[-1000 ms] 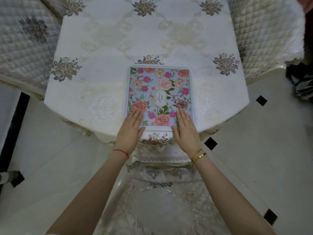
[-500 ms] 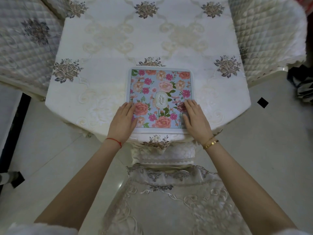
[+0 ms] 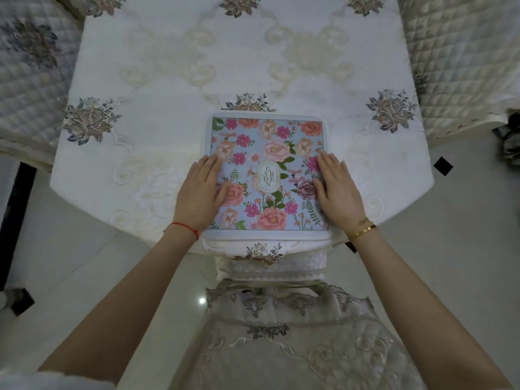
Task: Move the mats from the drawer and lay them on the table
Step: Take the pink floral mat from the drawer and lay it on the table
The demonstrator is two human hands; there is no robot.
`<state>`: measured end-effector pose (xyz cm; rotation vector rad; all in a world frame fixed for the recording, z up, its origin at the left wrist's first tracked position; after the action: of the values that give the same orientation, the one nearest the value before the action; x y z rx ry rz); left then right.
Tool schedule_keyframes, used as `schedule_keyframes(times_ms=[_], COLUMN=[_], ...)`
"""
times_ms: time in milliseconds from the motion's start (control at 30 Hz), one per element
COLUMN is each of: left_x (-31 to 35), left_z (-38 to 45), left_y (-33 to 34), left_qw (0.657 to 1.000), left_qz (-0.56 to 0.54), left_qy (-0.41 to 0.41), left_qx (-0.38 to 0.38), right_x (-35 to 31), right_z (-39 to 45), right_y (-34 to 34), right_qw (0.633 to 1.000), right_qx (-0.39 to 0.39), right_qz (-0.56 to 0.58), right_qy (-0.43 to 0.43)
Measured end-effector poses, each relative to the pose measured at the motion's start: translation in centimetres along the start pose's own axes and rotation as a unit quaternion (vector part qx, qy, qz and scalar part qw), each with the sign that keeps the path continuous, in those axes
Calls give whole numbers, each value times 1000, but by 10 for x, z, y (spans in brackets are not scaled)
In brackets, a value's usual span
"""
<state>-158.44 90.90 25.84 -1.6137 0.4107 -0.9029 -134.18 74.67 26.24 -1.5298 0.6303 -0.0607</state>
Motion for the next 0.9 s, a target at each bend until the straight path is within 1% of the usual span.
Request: schedule_keyframes(times_ms=[67, 167, 300, 400, 500, 567, 633, 733, 833, 900], left_x=[-1, 7, 30, 36, 28, 17, 5, -5, -8, -8], left_z=[11, 46, 97, 117, 117, 111, 103, 89, 68, 51], left_y=[-2, -4, 3, 12, 13, 9, 3, -4, -6, -6], left_qw=[1000, 999, 995, 994, 996, 998, 999, 1000, 1000, 1000], left_qz=[-14, -24, -18, -8, 0, 3, 8, 4, -9, 2], left_qy=[-6, 26, 92, 96, 83, 58, 33, 18, 3, 5], left_qx=[5, 2, -35, -58, -39, -23, -12, 3, 11, 5], right_x=[-5, -25, -65, -84, -76, -63, -43, -15, -6, -8], right_z=[10, 40, 94, 118, 121, 114, 105, 84, 54, 36], right_y=[-2, 2, 16, 27, 27, 22, 14, 1, -1, 3], right_qw=[1000, 999, 994, 992, 993, 994, 997, 999, 999, 999], right_qx=[4, -8, -38, -59, -53, -44, -35, -8, 15, 19], right_qz=[8, 20, 27, 15, 5, 1, 9, 19, 40, 44], right_qy=[-9, -49, -97, -110, -106, -97, -72, -29, 6, 20])
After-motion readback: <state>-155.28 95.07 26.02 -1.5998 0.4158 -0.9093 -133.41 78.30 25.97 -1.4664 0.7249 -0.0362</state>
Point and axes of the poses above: each hand's wrist, its own z-axis towards the middle knuckle, its own y-axis out of the palm, x = y × z, the point moved 6 cm from there along z, towards the middle knuckle, and after that the axes turned 1 degree about z, right-handed, at the moved point
